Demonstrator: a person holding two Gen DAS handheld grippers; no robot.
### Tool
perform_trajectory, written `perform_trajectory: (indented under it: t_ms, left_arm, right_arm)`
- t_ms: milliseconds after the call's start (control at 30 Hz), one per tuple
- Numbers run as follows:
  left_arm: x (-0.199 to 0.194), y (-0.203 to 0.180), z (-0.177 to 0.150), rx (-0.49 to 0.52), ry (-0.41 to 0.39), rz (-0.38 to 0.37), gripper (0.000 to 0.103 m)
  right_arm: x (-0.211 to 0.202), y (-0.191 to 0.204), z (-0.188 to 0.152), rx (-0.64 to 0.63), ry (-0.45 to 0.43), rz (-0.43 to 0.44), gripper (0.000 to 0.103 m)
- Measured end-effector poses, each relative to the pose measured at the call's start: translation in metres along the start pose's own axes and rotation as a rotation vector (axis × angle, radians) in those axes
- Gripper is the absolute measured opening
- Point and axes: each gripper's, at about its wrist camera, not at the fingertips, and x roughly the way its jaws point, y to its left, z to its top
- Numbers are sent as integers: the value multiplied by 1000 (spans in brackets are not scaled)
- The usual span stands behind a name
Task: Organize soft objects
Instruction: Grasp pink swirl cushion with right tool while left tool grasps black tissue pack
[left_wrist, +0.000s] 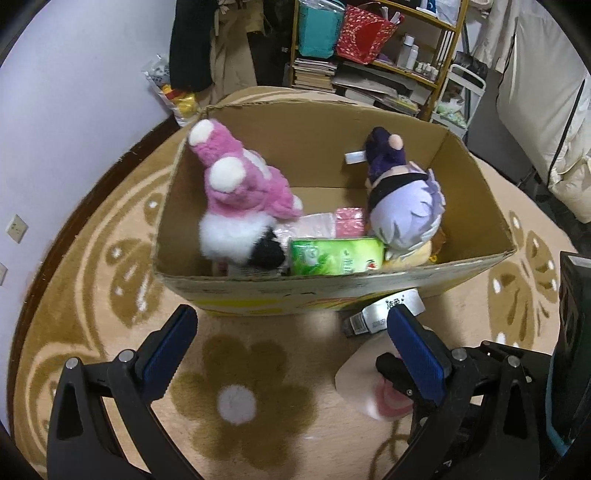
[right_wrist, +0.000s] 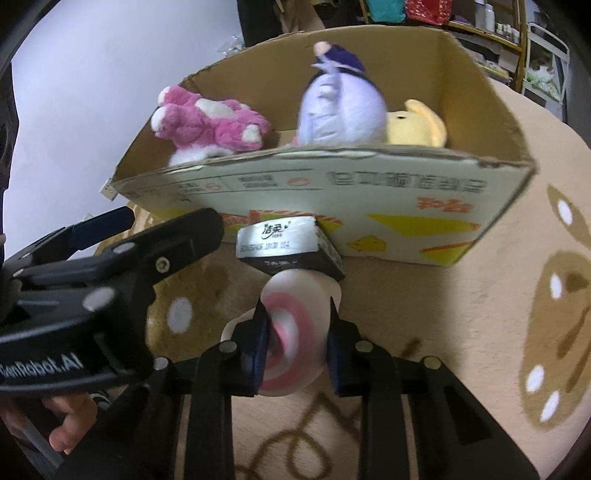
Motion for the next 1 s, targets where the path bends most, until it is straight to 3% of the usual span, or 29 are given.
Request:
perform_trajectory:
  t_ms: [167, 500, 600, 767, 833, 867, 1000]
  left_arm:
    - [6, -8, 3, 6, 24, -61, 102]
    - [27, -30, 4, 11, 68, -104, 101]
    - [33, -33, 5, -17, 91, -160, 101]
    - [43, -39, 3, -26, 100, -127, 99]
    - [50, -39, 1, -37, 133, -112, 83]
    - [52, -39, 1, -44, 144, -117, 80]
    - [53, -36, -1, -83, 160, -159, 47]
  right_arm:
    - [-2, -4, 3, -18, 11, -12, 28]
    - [7, -8, 1, -20, 26, 16, 28]
    - [11, -13, 2, -10, 31, 26, 29]
    - [12, -21, 2, 4, 32, 39, 30]
    - [13, -22, 1, 6, 32, 40, 30]
    - [13, -23, 1, 7, 32, 42, 30]
    - [18, -21, 2, 3, 37, 41, 30]
